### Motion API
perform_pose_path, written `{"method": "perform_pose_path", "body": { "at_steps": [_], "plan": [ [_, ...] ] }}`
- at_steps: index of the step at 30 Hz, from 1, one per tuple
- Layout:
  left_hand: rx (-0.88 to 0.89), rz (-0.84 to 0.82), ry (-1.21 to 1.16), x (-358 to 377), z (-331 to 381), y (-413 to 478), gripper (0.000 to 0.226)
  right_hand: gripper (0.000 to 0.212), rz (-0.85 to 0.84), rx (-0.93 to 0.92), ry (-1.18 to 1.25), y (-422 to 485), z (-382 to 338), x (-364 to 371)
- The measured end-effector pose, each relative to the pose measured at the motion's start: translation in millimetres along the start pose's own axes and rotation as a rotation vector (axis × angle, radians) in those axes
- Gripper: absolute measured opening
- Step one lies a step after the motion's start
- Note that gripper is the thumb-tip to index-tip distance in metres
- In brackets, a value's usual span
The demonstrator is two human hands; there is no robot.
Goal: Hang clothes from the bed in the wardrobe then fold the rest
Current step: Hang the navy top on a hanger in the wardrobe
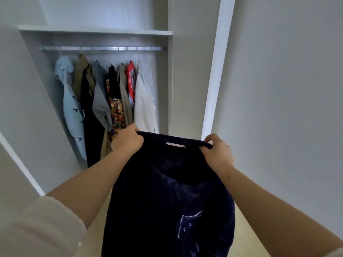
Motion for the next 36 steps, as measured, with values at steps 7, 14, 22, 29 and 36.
{"method": "perform_pose_path", "body": {
  "at_steps": [7, 14, 22, 29, 36],
  "plan": [
    [-0.149, 0.266, -0.032, -2, -47, 60, 0.016, 0.033, -0.071, -0.082, -0.039, 89, -46, 47],
    [-0.400, 0.284, -0.441, 9, -94, 109, 0.027, 0.033, -0.190, -0.099, 0.132, 144, -89, 113],
    [-0.559, 0.045, -0.858, 5, -132, 212, 0.034, 0.017, -0.251, 0.094, 0.475, 215, -168, 186],
    [-0.527, 0.359, -0.883, -13, -212, 304, 0.010, 0.015, -0.248, -0.052, 0.338, 275, -263, 248],
    [-0.490, 0.573, -1.379, -15, -179, 400, 0.034, 0.018, -0.266, 0.146, 0.479, 322, -267, 301]
  ]
}}
Point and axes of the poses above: each hand's wrist, its own y-axis towards the middle knuckle, its own x-axis out of the palm, z = x × y, the point moved 2 cm from there along y, towards the middle knuckle, and after that the axes turned 14 degrees about x, right-handed, at the moved point
